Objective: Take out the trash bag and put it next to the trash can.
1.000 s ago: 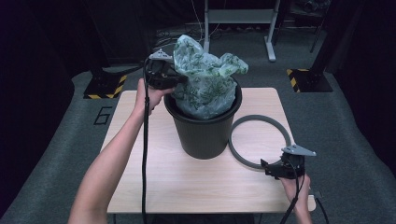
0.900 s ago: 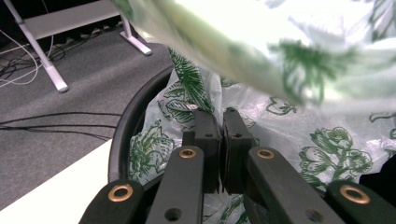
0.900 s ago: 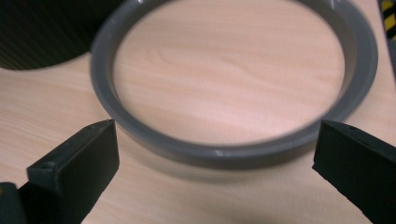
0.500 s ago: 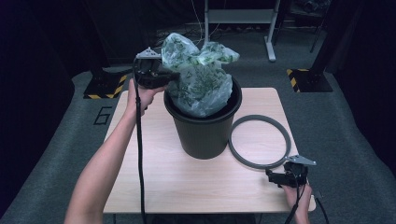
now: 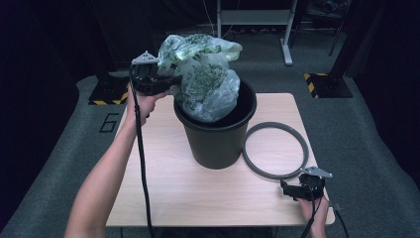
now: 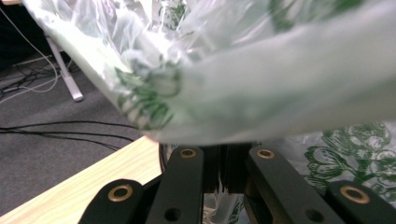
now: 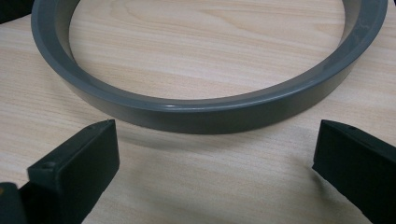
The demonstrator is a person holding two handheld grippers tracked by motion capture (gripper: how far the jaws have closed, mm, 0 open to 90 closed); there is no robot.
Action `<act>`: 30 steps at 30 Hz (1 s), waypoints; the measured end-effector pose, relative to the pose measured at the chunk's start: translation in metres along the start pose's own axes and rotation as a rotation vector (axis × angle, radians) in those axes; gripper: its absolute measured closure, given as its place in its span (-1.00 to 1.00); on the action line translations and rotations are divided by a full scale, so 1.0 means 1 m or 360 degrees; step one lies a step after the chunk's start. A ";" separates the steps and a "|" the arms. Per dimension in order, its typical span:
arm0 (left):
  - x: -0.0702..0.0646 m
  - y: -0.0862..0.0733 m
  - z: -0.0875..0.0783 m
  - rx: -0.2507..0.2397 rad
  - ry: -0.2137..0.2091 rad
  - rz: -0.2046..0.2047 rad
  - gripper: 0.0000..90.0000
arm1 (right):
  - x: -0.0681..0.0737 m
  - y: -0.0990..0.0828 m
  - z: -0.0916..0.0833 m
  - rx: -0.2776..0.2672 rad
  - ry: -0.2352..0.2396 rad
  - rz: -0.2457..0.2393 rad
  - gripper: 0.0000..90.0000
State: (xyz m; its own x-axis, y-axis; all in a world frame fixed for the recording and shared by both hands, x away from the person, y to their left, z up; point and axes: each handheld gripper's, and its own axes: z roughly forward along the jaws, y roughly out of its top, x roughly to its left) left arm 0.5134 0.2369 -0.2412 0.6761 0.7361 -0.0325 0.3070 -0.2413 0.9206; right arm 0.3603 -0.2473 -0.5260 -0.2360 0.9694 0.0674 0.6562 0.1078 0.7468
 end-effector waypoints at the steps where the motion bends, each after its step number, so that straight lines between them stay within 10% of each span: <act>1: 0.001 -0.001 -0.001 -0.0005 0.0010 0.0001 0.94 | 0.000 0.000 0.000 0.0000 0.0002 0.0004 -1.00; 30: 0.031 -0.017 -0.034 -0.0208 0.0232 -0.0067 0.93 | 0.001 -0.002 0.000 0.0003 -0.0014 0.0001 -0.99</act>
State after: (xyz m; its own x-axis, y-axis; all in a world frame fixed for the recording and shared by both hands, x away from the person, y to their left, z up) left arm 0.5070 0.2852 -0.2444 0.5572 0.8300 -0.0243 0.2372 -0.1310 0.9626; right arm 0.3590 -0.2468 -0.5275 -0.2294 0.9713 0.0621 0.6579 0.1077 0.7454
